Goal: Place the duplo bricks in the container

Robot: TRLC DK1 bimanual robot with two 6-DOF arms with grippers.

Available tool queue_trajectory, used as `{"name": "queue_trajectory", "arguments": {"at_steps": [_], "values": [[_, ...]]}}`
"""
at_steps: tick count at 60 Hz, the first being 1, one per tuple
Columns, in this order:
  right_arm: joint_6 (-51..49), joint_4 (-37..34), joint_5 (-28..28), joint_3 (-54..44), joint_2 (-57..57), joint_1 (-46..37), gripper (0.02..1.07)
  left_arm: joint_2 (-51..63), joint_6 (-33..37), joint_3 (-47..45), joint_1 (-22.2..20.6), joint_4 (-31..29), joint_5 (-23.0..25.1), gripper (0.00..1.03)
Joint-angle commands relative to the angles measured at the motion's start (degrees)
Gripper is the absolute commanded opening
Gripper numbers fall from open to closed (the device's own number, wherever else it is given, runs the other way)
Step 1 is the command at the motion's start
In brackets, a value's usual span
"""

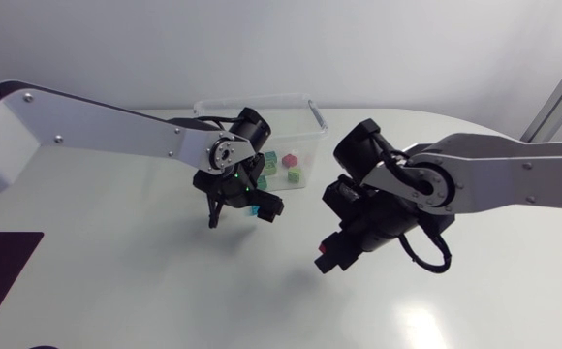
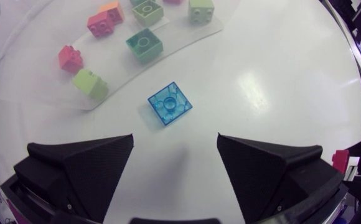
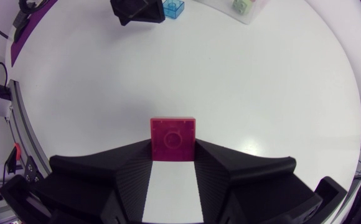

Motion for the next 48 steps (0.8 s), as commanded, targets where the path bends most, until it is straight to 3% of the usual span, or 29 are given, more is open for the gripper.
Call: {"name": "queue_trajectory", "arguments": {"at_steps": [1,15,48], "values": [[-0.12,-0.77,0.18,-1.62,-1.16,-0.62,0.32,2.7,-3.63,1.92,-0.62,-0.29,-1.82,0.94],[-0.2,0.02,-0.17,-2.15,-1.42,-1.06,0.32,5.69,-7.5,3.06,-2.38,1.82,-6.92,0.93],[-0.2,0.99,-0.34,-3.03,-1.42,-1.32,0.32,8.86,-12.86,2.53,-0.27,7.79,-6.83,0.93]]}}
